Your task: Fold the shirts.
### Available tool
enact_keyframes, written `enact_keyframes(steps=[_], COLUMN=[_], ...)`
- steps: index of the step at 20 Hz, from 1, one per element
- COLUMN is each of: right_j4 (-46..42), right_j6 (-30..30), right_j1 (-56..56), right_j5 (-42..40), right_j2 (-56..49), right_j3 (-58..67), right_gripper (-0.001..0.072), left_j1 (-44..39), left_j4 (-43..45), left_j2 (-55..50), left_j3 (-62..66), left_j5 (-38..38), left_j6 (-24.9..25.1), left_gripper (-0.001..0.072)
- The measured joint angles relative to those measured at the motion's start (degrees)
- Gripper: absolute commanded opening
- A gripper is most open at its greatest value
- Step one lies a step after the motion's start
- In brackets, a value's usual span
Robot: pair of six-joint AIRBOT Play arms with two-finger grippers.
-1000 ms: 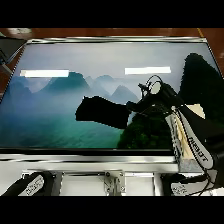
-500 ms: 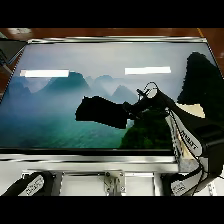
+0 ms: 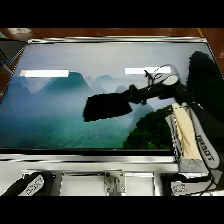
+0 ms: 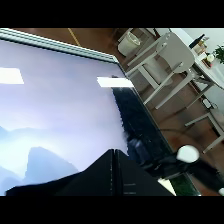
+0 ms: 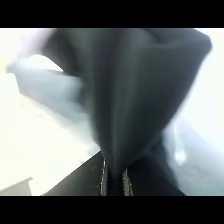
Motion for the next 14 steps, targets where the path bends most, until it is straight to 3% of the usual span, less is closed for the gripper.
enact_keyframes(steps=[3, 9, 14], right_j4=[-0.9, -12.4, -22.6], right_j6=[3.9, 14.8, 18.1], right_j1=[-8.1, -27.0, -37.1], right_j5=[5.8, 12.1, 16.1], right_j2=[6.1, 12.3, 13.2], right_j3=[8.3, 19.1, 21.1], right_gripper=[0.0067, 0.0067, 0.0067], left_j1=[0.0, 0.0, 0.0], left_j4=[0.0, 0.0, 0.0], left_j2=[0.0, 0.0, 0.0], left_j3=[0.0, 0.0, 0.0], left_j5=[0.0, -0.1, -0.8], left_j6=[0.0, 0.0, 0.0], left_gripper=[0.0044, 0.0044, 0.0044])
